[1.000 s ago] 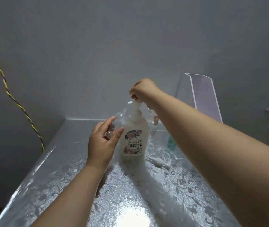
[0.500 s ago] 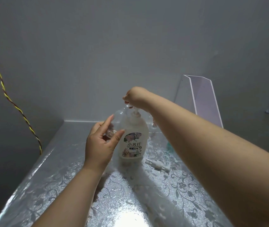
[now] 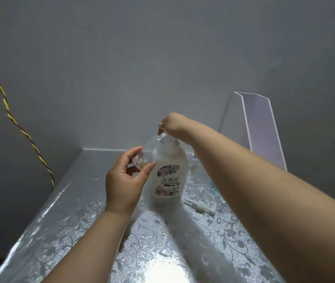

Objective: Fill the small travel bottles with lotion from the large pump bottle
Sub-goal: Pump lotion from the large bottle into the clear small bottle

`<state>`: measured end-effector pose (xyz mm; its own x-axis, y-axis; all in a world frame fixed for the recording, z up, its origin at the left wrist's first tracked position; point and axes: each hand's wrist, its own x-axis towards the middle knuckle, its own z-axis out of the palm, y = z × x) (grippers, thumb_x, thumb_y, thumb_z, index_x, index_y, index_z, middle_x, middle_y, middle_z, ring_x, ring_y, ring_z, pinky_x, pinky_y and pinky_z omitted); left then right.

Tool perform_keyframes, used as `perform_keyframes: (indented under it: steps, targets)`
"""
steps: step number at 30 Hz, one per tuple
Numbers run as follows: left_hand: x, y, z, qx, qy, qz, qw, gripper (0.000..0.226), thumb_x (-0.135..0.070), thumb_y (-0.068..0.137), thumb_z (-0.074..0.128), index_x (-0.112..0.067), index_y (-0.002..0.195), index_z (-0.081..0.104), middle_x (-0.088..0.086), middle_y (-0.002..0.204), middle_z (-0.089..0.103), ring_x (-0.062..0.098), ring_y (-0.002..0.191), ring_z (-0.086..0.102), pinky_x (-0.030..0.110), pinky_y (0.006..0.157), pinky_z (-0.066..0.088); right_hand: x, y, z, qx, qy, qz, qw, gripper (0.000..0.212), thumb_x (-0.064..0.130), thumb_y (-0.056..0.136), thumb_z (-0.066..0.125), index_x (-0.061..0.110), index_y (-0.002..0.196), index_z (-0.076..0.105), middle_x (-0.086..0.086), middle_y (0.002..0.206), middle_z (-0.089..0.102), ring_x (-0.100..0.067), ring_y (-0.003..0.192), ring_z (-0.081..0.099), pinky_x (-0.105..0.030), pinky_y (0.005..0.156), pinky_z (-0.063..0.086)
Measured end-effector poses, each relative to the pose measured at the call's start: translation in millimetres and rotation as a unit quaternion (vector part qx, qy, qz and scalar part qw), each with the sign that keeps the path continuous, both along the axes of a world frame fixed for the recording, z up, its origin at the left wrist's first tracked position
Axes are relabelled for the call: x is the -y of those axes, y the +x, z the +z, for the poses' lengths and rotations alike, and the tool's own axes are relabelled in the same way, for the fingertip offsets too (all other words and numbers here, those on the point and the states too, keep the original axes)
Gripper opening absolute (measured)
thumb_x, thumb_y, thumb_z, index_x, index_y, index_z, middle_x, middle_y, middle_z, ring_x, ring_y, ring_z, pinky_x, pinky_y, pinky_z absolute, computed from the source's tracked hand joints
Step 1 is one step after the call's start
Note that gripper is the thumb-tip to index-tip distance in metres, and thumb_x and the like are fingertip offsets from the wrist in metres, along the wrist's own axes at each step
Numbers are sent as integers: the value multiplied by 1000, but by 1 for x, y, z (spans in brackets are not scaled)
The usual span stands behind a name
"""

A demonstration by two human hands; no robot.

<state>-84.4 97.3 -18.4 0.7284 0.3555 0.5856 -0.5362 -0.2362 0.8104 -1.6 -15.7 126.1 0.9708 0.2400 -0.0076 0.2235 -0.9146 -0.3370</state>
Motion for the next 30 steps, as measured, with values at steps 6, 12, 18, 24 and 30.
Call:
perform_keyframes:
  steps: [6,12,18,24,30]
  targets:
    - [0,0,-2,-7,-10,-4,1000,41,-36,70,78,-48,107,61,-10,106,69,8,94,67,16,79,51,0,-2,-5,29,-73,5,997,33,7,99,40,-1,126,57,-16,130,57,-29,115,56,-27,85,45]
    - [0,-3,2,1,-12,-5,1000,43,-42,69,76,-49,108,60,-9,106,69,6,91,66,14,79,50,4,-6,7,5,33,3,999,39,21,103,35,-1,119,63,-15,105,60,-21,88,49,-22,75,35]
    - [1,-5,4,2,-14,-8,1000,42,-39,69,76,-49,107,59,-7,102,69,2,80,62,9,73,48,1,-6,5,-14,58,-10,998,35,14,101,40,-5,123,59,-14,96,54,-23,77,50,-25,62,40]
    - [1,-3,-1,-7,-21,-12,1000,42,-38,69,77,-50,105,60,-8,105,70,3,87,66,11,76,50,-3,7,-6,-18,-14,-45,999,30,9,98,42,-9,114,60,-20,108,60,-32,100,58,-29,77,42]
    - [-1,-2,-1,-10,-16,-6,1000,43,-42,66,77,-54,104,59,-10,97,70,-4,76,60,11,75,49,-1,-1,-1,-3,-29,-25,999,22,9,99,40,-4,103,57,-19,115,59,-28,96,54,-24,74,34]
